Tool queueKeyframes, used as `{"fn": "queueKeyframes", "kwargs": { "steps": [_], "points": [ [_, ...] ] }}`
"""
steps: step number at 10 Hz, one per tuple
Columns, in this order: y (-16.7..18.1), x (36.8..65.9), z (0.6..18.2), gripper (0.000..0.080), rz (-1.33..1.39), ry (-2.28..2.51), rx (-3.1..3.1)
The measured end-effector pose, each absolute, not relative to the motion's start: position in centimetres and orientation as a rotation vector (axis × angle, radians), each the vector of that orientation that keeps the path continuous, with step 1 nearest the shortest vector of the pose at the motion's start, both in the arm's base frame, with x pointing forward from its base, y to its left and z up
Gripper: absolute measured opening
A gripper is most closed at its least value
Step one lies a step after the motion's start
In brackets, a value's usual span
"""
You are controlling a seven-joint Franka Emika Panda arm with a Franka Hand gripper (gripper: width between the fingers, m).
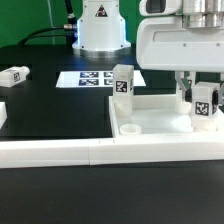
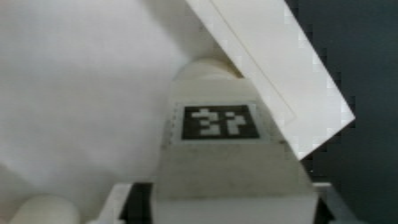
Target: Assemble square table
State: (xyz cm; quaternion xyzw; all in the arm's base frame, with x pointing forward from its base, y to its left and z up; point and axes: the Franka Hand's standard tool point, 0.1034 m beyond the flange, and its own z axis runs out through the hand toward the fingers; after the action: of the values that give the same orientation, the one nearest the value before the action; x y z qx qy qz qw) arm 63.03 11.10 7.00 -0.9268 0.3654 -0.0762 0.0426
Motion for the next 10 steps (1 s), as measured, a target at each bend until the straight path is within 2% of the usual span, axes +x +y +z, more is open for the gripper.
{"fn": "queueKeyframes", "kwargs": {
  "steps": [4,7,10],
  "points": [
    [10.93,62.89,6.98,0.029,-0.095,1.76,-2.482],
    [11.27,62.75,6.87,0.0291,-0.004,2.236,-1.99],
    [11.24,62.68,6.86,0.0291,0.004,2.425,-1.753]
  ]
}}
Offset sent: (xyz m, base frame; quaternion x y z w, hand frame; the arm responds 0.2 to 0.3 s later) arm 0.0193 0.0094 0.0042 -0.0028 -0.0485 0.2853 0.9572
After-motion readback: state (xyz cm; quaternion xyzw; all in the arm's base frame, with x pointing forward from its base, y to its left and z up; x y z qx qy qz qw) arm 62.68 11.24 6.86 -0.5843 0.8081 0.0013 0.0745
